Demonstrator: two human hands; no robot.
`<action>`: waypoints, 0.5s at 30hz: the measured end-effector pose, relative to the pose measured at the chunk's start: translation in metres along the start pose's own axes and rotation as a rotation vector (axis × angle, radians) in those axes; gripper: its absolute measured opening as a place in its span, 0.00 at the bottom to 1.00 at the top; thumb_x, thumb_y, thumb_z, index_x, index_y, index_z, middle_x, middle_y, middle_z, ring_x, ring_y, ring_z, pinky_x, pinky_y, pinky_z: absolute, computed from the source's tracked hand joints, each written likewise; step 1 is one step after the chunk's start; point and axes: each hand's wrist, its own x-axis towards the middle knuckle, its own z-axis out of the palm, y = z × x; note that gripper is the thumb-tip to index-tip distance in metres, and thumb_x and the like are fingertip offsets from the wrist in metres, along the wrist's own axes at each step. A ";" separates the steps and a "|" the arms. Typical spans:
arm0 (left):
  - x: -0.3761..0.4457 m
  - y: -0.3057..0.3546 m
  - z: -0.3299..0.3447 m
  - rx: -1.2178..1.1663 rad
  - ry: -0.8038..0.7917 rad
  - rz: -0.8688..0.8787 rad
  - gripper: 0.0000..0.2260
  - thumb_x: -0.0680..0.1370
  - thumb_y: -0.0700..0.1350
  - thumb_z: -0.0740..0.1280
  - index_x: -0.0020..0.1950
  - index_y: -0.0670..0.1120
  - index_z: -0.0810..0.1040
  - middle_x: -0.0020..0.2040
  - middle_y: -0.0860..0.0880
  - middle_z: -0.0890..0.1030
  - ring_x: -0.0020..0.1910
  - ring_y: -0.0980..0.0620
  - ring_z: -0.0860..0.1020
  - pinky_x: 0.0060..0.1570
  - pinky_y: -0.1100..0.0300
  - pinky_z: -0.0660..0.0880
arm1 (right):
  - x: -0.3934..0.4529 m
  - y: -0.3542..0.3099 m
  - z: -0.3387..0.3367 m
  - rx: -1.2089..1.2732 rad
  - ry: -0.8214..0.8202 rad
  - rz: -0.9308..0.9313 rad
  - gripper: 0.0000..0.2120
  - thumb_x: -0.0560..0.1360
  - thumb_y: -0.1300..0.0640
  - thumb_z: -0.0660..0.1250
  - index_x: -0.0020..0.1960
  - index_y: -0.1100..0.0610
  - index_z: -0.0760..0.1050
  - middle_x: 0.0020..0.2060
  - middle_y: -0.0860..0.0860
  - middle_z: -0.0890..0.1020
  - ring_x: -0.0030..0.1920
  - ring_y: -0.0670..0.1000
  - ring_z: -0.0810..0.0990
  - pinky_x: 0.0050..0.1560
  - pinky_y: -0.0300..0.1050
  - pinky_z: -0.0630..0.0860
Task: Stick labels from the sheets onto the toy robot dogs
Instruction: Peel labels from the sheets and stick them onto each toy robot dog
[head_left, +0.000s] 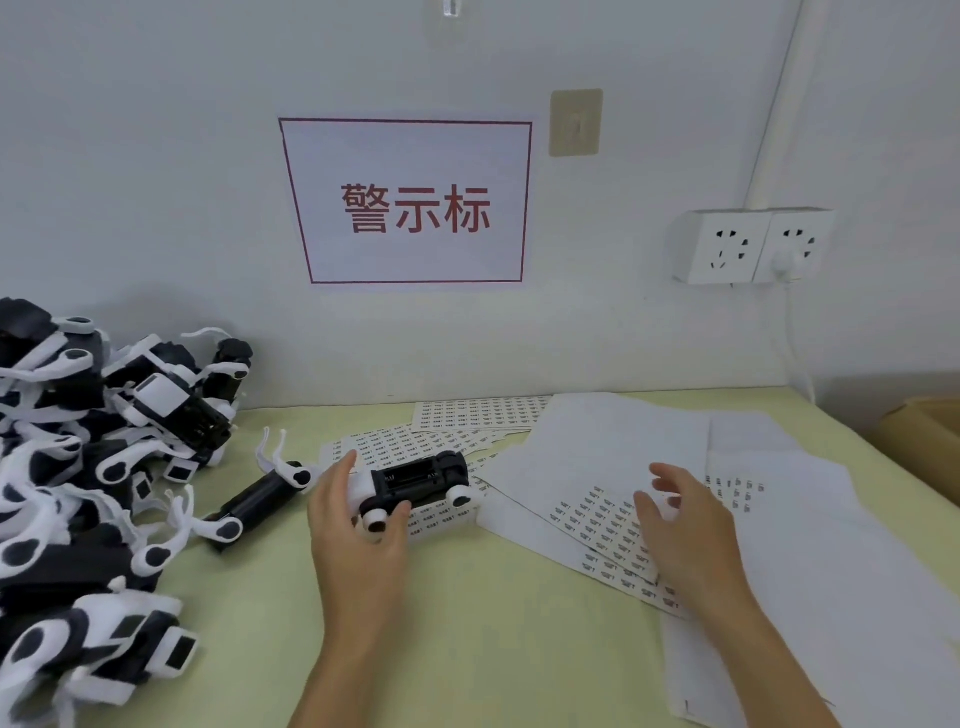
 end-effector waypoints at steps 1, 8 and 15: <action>-0.001 0.002 0.001 0.027 0.007 0.016 0.31 0.74 0.37 0.74 0.74 0.52 0.68 0.72 0.53 0.66 0.65 0.57 0.68 0.59 0.74 0.66 | 0.002 0.006 0.002 -0.104 -0.020 0.009 0.22 0.79 0.51 0.65 0.72 0.52 0.69 0.65 0.50 0.75 0.68 0.54 0.68 0.65 0.51 0.69; -0.016 0.022 0.008 0.326 0.135 0.389 0.31 0.74 0.46 0.76 0.74 0.48 0.67 0.75 0.44 0.65 0.74 0.45 0.61 0.67 0.52 0.54 | 0.005 0.021 0.019 -0.503 -0.042 -0.030 0.30 0.76 0.40 0.66 0.74 0.49 0.64 0.66 0.47 0.73 0.69 0.54 0.63 0.65 0.54 0.58; -0.034 0.025 0.019 0.244 0.005 0.718 0.18 0.77 0.46 0.66 0.67 0.48 0.72 0.66 0.45 0.74 0.65 0.45 0.73 0.65 0.52 0.67 | -0.001 0.012 0.015 -0.301 -0.060 -0.047 0.31 0.71 0.46 0.76 0.71 0.51 0.70 0.50 0.42 0.72 0.60 0.50 0.70 0.63 0.49 0.63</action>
